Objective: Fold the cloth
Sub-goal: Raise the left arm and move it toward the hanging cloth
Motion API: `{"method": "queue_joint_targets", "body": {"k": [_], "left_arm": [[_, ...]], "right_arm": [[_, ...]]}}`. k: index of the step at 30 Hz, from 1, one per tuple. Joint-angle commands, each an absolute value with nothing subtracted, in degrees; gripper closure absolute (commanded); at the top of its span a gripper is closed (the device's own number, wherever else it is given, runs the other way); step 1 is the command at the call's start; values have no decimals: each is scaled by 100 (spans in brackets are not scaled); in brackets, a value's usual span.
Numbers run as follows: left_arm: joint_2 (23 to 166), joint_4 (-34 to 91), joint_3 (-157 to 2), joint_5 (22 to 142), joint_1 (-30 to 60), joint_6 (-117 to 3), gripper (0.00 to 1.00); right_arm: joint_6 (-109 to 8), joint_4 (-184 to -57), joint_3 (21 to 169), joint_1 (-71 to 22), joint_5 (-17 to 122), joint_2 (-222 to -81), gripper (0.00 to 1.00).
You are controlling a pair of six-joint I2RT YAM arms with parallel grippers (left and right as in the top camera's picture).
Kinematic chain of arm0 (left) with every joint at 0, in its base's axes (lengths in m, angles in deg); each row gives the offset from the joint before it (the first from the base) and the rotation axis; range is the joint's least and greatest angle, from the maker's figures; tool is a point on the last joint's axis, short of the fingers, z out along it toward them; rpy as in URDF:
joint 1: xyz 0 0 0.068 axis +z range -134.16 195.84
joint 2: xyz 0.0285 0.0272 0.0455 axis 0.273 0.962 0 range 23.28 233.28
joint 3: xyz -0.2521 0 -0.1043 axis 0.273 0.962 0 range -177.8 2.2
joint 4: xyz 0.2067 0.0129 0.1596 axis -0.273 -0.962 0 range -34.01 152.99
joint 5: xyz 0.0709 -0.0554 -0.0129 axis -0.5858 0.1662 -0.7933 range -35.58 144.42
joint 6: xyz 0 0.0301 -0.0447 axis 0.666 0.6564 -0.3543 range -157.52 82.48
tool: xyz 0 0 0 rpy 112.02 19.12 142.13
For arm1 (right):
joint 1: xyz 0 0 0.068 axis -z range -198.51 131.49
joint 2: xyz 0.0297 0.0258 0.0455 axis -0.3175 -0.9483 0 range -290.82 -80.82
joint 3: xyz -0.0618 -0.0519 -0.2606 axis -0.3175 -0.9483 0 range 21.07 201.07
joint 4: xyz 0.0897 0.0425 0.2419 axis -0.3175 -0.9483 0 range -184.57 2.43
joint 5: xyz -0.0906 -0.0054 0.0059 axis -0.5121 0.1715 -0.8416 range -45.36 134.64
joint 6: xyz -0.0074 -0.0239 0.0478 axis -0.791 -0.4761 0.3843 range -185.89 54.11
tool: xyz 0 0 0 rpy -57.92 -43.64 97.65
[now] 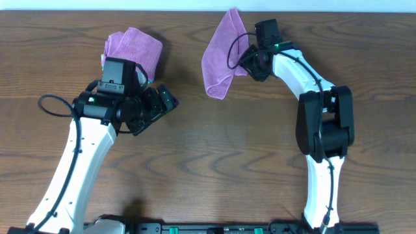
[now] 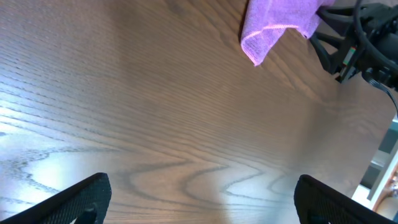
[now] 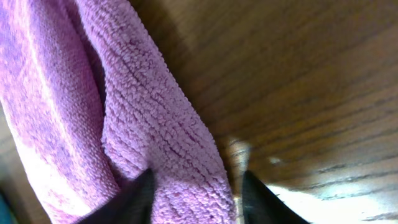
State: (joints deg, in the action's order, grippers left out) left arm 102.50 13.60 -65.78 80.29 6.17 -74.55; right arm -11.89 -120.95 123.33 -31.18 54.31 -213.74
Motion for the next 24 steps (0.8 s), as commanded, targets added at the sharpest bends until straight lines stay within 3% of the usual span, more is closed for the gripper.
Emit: {"method": "queue_joint_targets", "body": {"k": [1,4,7,24], "left_arm": [[10234,1376,-6714,8195,595,-7374,5],[10234,1404,-6714,8287,595,-7392,5],[10234,1393,-6714,8300,595,-7392,5],[10514,1758,-6340,8302,593,-7562,5]], "right_arm": [[-1169,-12071,12337,-3103,5450,-21510,68],[-1169,-12054,12337,-3111,5415,-21510,79],[-1200,-12058,12337,-3120,5376,-21510,99],[-2183,-14165,12340,-3129,5151,-20336,99]]}}
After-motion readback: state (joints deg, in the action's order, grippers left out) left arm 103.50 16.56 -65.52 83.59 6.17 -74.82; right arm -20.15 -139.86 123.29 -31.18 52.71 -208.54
